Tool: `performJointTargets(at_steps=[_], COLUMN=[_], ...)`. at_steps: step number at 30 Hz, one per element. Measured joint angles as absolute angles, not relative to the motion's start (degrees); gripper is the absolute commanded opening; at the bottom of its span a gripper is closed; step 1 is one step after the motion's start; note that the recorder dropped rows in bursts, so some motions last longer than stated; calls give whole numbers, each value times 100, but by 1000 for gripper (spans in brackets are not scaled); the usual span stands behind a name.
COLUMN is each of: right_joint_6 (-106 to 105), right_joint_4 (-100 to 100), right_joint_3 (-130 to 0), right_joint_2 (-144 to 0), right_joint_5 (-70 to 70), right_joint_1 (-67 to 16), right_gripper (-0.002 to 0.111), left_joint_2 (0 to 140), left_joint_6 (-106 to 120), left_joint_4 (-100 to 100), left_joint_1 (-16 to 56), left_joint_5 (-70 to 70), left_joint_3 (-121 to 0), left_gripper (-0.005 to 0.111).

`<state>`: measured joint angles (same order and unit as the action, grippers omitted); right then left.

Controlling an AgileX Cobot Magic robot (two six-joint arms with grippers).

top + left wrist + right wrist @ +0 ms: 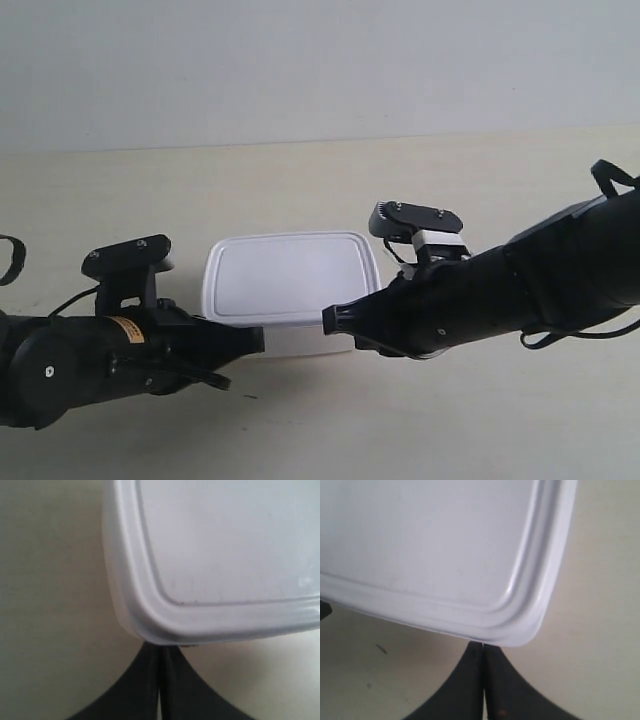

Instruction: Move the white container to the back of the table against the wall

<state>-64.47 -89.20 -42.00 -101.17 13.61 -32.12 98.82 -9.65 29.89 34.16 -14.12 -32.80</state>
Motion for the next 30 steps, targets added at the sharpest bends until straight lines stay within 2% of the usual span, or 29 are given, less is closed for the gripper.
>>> performJointTargets(at_steps=[19,30], right_joint_6=[-6484,-6494], right_joint_4=[-8943,-8943], right_joint_3=[-4938,-5155], right_joint_2=[-10523,-10572], right_joint_5=[1361,983], right_joint_1=[-3212,-3212], right_gripper=[0,0], left_joint_2=[10237,10372], left_joint_6=[-637,-495], left_joint_4=[2942,2928], left_joint_1=[3305,2756], left_joint_5=[-1460,-1352], left_joint_3=[-4069,-4403], left_gripper=[0,0])
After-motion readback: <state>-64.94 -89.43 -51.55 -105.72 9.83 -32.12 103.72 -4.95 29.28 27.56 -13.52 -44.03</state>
